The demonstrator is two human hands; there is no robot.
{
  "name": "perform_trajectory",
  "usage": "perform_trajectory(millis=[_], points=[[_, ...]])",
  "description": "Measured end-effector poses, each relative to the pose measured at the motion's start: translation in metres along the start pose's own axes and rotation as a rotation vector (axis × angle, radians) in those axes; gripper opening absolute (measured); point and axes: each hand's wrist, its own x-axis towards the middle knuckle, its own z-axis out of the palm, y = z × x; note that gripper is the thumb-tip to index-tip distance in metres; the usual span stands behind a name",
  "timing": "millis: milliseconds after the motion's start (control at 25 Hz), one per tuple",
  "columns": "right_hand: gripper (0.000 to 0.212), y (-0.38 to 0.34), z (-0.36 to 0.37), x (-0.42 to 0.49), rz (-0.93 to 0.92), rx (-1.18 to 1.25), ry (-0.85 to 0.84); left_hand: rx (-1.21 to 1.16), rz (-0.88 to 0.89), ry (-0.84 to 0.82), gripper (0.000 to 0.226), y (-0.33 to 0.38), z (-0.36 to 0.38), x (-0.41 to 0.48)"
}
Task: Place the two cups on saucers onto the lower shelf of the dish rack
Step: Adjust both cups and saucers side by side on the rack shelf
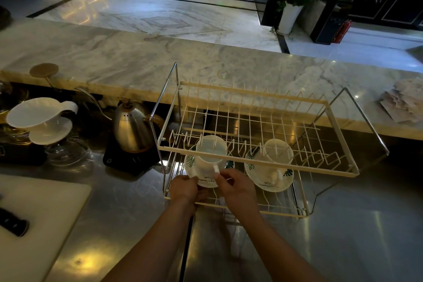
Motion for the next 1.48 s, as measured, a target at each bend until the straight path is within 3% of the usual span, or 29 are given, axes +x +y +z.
perform_trajectory(millis=[120, 640, 880, 1000, 1160, 1480], points=[[0.018, -0.003, 0.001, 0.001, 0.015, 0.007, -0.019, 0.033, 0.073, 0.017, 0.015, -0.001, 0.002, -0.001], [0.01, -0.001, 0.003, -0.011, 0.073, 0.131, -0.04, 0.022, 0.07, -0.018, 0.011, -0.005, -0.003, -0.005], [0.017, 0.051, -0.055, -0.033, 0.491, 0.511, 0.316, 0.005, 0.031, -0.009, 0.024, -0.007, 0.002, -0.002], [0.021, 0.061, -0.076, -0.025, 0.65, 0.633, 0.362, 0.02, 0.046, 0.003, 0.027, -0.008, 0.003, -0.003], [0.029, 0.06, -0.089, -0.002, 0.734, 0.698, 0.342, 0.018, 0.065, 0.007, 0.022, -0.006, 0.003, -0.008], [0.03, 0.065, -0.096, 0.014, 0.742, 0.559, 0.333, 0.02, 0.078, 0.029, 0.016, -0.003, 0.004, -0.012]])
